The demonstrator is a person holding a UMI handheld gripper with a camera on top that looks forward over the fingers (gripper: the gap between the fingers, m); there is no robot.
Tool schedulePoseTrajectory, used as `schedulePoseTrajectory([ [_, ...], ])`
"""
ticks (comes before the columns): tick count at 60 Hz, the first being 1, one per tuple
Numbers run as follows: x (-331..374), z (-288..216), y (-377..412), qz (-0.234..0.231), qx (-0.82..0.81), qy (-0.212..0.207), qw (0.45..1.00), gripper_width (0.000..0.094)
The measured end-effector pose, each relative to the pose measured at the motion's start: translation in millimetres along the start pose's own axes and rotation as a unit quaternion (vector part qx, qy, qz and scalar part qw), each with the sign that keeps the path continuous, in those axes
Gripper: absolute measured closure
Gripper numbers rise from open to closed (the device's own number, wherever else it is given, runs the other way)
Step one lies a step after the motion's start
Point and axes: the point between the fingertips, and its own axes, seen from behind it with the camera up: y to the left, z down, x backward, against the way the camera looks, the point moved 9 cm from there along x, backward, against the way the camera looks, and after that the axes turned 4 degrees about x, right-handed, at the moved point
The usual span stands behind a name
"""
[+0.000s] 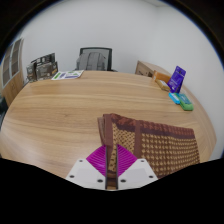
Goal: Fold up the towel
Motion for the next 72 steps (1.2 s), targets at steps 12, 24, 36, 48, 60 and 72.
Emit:
schedulePoseTrajectory([
  [12, 9.9, -10.3, 13.5, -0.037, -0.014, 0.008, 0.999, 0.0871],
  [24, 75.1, -79.5, 64.9, -0.168, -0.071, -0.069, 0.981, 0.0871],
  [36, 93.9, -103.0, 47.7, -0.195, -0.121, -0.098, 0.968, 0.0871],
  [48, 44.0, -49.0, -17.2, -0.117, -0.141, -0.036, 0.982, 0.0839],
  [60, 28.2, -8.0, -73.3, -0.049, -0.133, 0.002, 0.99, 0.0286],
  [72, 82.6, -17.1, -88.4, -0.025, -0.094, -0.023, 0.995, 0.0081],
])
